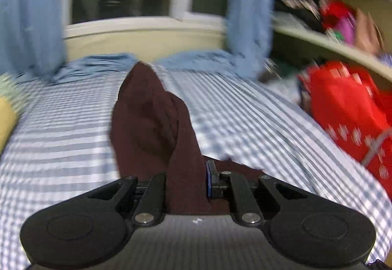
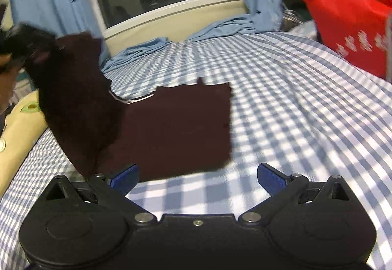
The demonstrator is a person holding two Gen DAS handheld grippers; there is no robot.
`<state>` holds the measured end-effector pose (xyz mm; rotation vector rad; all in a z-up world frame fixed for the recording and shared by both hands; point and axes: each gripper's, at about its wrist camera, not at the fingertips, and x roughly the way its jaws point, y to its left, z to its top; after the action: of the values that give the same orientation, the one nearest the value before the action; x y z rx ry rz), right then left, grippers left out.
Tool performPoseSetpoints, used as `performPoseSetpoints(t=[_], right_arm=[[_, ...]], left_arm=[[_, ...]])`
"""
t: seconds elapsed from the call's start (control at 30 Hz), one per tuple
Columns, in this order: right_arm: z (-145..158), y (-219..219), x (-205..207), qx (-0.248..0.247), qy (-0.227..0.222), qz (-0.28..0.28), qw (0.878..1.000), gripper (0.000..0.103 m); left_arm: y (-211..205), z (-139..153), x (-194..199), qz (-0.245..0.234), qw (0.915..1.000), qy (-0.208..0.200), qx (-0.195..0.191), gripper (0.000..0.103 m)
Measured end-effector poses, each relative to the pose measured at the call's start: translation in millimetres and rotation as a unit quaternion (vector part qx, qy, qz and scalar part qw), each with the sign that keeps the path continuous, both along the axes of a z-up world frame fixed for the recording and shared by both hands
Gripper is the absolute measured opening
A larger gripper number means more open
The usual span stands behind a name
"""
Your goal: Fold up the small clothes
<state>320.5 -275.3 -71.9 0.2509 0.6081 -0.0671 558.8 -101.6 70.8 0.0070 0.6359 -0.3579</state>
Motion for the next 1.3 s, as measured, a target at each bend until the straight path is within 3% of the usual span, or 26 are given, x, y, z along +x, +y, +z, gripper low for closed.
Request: performPoseSetpoints(t=[0.07, 0.2, 0.27, 0.33, 0.4, 0.5, 0.63, 0.7, 0.77, 0.87, 0.93, 1.0, 1.07, 1.13, 1.2, 1.3], right_arm=[[-3, -17, -9, 0.008, 0.000, -0.011, 1.000, 0.102], [-8, -48, -30, 0.018, 0.000, -0.032, 0.999, 0.102], [-11, -63, -40, 0.023, 0.002, -0.045, 0.999, 0.102], [-13, -77, -50, 0.032, 0.001, -0.058, 0.998, 0.102], [-16, -87, -58, 0.043, -0.002, -0.068, 0.997, 0.102], [-25, -97, -63, 0.059, 0.008, -0.069, 0.996, 0.102], [-30, -97, -65, 0.060, 0.014, -0.069, 0.996, 0.102], [-26, -93, -66, 0.056, 0.008, -0.059, 0.997, 0.102], [-21, -88, -66, 0.048, -0.003, -0.042, 0.998, 0.102], [-11, -78, -55, 0.047, -0.027, -0.024, 0.998, 0.102], [0, -68, -38, 0.043, -0.039, -0.002, 0.998, 0.096], [13, -51, -16, 0.008, -0.057, 0.040, 0.998, 0.093], [22, -30, 8, -0.034, -0.055, 0.076, 0.995, 0.090], [25, -6, 34, -0.071, -0.037, 0.100, 0.992, 0.072], [21, 15, 51, -0.104, -0.020, 0.084, 0.991, 0.062], [11, 41, 62, -0.144, -0.028, 0.035, 0.989, 0.062]], left_arm=[[-54, -14, 4, -0.032, 0.9988, 0.011, 0.035, 0.013], [-151, -83, 11, -0.078, 0.9890, 0.073, 0.102, 0.013], [-174, -116, 13, -0.079, 0.9846, 0.103, 0.118, 0.014], [-185, -137, 5, -0.068, 0.9846, 0.087, 0.135, 0.019], [-183, -138, -3, -0.058, 0.9887, 0.080, 0.112, 0.053], [-169, -117, -13, -0.069, 0.9949, 0.061, 0.042, 0.069], [-128, -59, -37, -0.075, 0.9971, -0.011, -0.008, 0.087], [-96, -33, -53, -0.067, 0.9966, -0.047, -0.009, 0.098], [-67, -20, -68, -0.060, 0.9958, -0.067, 0.016, 0.099], [-29, -28, -90, -0.033, 0.9938, -0.075, 0.075, 0.099], [-7, -46, -107, -0.014, 0.9912, -0.070, 0.111, 0.099], [12, -64, -123, 0.005, 0.9903, -0.060, 0.125, 0.099], [30, -81, -138, 0.019, 0.9927, -0.043, 0.111, 0.099], [46, -97, -149, 0.035, 0.9958, -0.018, 0.082, 0.098], [57, -107, -158, 0.043, 0.9975, -0.004, 0.057, 0.098], [76, -118, -167, 0.044, 0.9982, 0.012, 0.040, 0.098]])
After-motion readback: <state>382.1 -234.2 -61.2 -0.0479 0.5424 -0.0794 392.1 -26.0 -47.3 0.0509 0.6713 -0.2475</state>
